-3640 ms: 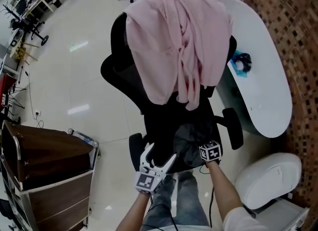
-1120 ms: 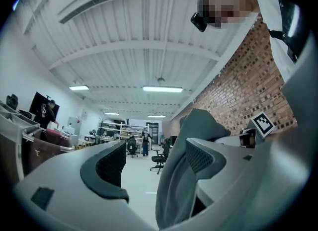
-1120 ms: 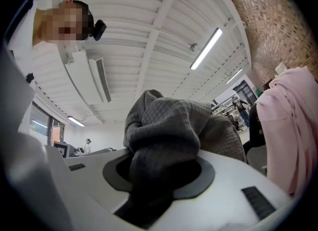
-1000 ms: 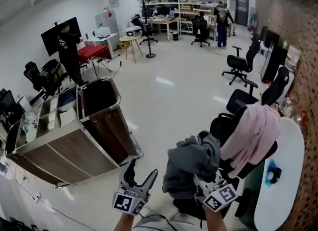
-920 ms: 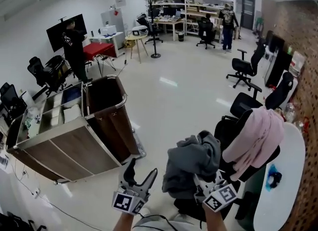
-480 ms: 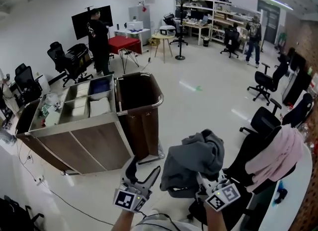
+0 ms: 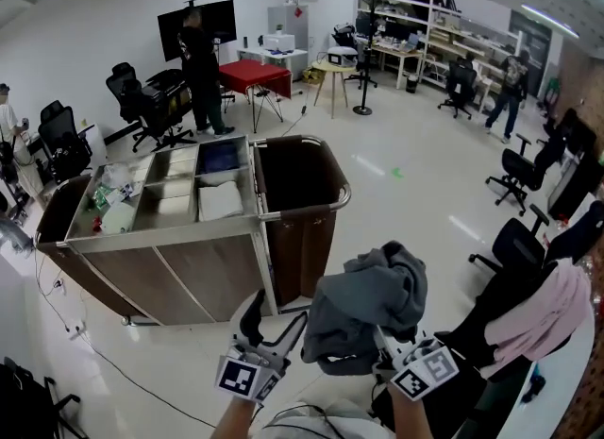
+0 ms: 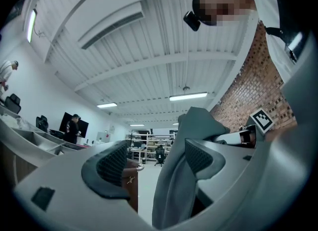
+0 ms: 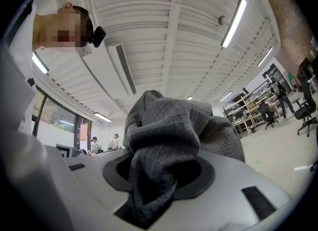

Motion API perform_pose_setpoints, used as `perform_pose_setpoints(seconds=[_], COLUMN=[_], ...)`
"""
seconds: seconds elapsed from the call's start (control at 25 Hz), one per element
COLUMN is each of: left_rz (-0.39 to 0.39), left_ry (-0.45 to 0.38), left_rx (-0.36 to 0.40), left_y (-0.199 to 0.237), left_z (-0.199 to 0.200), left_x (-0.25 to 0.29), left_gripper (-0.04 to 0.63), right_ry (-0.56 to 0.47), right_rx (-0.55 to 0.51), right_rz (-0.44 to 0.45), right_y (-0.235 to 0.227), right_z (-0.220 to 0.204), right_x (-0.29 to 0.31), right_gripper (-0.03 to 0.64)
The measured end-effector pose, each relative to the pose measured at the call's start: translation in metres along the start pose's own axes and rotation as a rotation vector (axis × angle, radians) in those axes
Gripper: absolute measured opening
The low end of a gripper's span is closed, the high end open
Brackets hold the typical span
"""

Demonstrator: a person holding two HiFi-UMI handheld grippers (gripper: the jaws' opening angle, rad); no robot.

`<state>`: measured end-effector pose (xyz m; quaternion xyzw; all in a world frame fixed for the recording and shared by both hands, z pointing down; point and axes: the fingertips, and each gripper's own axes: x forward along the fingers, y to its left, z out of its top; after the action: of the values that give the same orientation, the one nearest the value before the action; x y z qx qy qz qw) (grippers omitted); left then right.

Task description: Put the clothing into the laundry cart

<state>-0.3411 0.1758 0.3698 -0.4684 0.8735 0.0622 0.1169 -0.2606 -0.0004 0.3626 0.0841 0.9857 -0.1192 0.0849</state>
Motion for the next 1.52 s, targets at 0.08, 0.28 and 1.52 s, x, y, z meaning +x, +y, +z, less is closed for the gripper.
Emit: perform_pose_setpoints(seconds=[0.08, 0.28, 1.52], left_rz=[0.029, 0.075, 0.369], left_ry=[-0.007, -0.005, 0.022], left_rx=[0.002, -0.004, 0.162], left_y=[0.011, 0.033, 0.194], left_z=[0.001, -0.001, -0.019], left_x=[-0.002, 0.016, 0.163], left_gripper=[0.342, 0.341, 0.341], right_ry=[0.005, 0.009, 0.469], right_rx=[-0.005, -0.002, -0.174], right_rz=[0.033, 0.099, 0.320], right_y=[0.005, -0.001, -0.124], right_z=[0.001, -0.001, -0.115], right_x=[0.015, 0.056, 0.436], right_gripper=[0.172, 0.172, 0.235])
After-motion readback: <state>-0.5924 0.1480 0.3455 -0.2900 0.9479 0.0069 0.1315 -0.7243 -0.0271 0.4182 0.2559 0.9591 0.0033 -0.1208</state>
